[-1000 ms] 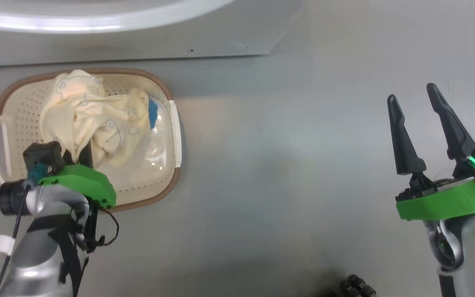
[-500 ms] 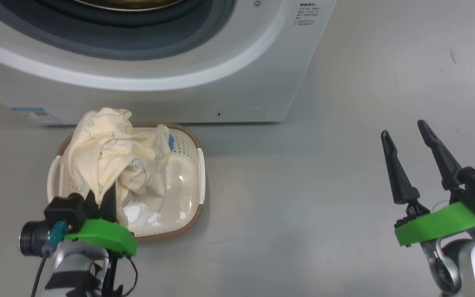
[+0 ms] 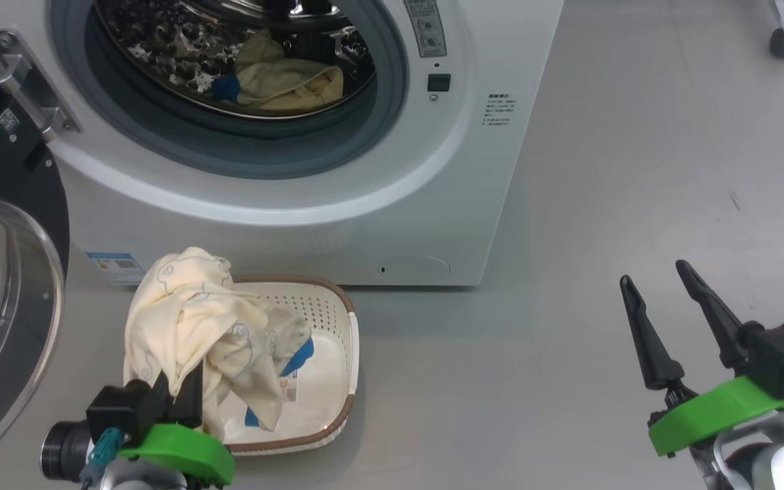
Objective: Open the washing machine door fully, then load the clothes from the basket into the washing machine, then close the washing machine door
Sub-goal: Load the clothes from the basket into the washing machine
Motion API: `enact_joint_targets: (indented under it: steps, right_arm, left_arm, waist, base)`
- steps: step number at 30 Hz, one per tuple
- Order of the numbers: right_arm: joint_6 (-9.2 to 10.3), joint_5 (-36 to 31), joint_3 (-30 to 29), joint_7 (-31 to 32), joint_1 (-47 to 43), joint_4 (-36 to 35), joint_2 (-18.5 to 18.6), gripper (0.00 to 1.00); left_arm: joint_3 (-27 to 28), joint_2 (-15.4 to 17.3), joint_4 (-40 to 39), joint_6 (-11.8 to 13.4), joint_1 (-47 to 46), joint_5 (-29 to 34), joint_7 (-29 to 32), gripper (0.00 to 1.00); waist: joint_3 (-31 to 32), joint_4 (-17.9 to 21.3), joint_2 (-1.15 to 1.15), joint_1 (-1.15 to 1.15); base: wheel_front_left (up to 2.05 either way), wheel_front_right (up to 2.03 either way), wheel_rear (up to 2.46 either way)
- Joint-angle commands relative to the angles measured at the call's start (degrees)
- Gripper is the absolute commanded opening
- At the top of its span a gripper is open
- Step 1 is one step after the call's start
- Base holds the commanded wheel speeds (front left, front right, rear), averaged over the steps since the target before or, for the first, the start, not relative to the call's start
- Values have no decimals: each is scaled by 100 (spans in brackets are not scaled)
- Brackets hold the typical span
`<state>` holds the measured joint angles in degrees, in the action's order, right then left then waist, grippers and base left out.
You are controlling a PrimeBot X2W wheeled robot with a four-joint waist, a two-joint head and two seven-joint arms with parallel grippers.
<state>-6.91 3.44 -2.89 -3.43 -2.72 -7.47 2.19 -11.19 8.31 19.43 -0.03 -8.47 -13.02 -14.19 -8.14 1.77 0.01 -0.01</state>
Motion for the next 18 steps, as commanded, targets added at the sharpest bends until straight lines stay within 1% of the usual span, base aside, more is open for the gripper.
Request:
enact_joint_targets:
  steps: [1,10,18]
  right_arm:
    - [-58,-24,131,17,53,-206,76,100]
    - [-58,66,181,34,-162,-159,73,100]
    - [-58,102,192,21,-195,-165,70,100]
  left_arm:
    - [244,112,-253,-14,-103,61,-81,0]
    - [251,178,-400,21,174,59,-81,0]
    - [210,228,-506,59,243,51,-52,0]
  waist:
    - [123,-38,-1,1]
    - [378,-41,-1,1]
    - [382,-56,-1,1]
  base:
    - [0,0,0]
    - [0,0,0]
    - [0,0,0]
